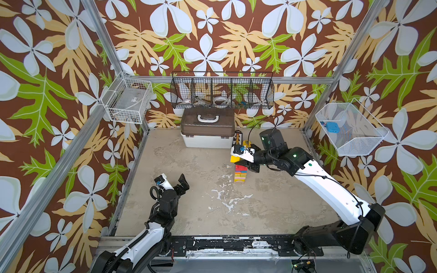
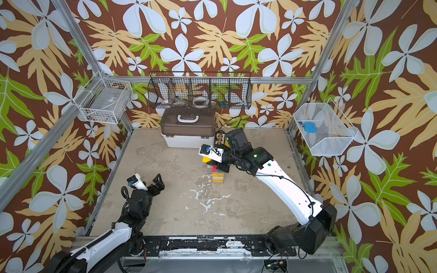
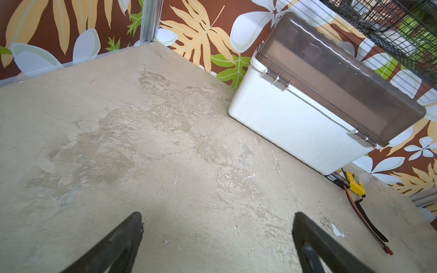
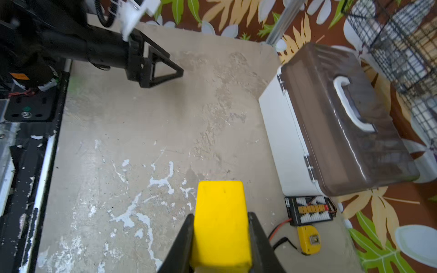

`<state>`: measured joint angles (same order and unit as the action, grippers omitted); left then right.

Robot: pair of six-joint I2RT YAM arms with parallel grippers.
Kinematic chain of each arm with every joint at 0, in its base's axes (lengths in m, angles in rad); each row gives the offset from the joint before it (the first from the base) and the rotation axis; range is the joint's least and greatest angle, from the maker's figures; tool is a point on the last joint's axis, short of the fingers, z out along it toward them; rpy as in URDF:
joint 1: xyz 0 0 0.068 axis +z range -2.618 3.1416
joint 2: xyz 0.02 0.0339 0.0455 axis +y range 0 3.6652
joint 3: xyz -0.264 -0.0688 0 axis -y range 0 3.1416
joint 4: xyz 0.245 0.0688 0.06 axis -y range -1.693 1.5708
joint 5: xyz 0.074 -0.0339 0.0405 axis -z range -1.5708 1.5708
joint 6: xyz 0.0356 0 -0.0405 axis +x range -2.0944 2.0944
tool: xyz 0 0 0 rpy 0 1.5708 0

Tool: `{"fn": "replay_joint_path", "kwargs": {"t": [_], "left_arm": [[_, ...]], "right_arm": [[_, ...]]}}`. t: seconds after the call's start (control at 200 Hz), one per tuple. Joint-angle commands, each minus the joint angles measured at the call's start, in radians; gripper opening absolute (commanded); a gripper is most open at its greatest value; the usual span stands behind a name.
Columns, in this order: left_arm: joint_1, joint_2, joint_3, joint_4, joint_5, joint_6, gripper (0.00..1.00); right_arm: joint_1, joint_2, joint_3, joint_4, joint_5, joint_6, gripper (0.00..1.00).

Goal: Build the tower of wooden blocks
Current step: 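Lift the yellow triangle block with the right gripper and carry it above the tower, then lower the yellow triangle onto the red arch with the right gripper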

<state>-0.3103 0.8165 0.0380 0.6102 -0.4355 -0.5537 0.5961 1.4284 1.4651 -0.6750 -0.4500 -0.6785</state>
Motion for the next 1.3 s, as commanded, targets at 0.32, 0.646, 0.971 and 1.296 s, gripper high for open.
{"fn": "replay_joint_path", "kwargs": {"t": [0.32, 0.646, 0.971, 1.296], "left_arm": [[0.002, 0.023, 0.003, 0.041, 0.036, 0.021, 1.00], [-0.054, 0.070, -0.081, 0.377, 0.555, 0.250, 0.93], [-0.313, 0.033, -0.126, 0.441, 0.498, 0.497, 0.90], [-0.314, 0.092, -0.089, 0.422, 0.497, 0.497, 0.89]], "right_arm": [[-0.078, 0.262, 0.233, -0.419, -0.102, -0.380, 0.00], [-0.154, 0.206, 0.119, -0.312, -0.116, -0.420, 0.00], [-0.163, 0.206, 0.083, -0.199, -0.107, -0.358, 0.00], [-0.163, 0.303, 0.171, -0.219, -0.098, -0.315, 0.00]]}}
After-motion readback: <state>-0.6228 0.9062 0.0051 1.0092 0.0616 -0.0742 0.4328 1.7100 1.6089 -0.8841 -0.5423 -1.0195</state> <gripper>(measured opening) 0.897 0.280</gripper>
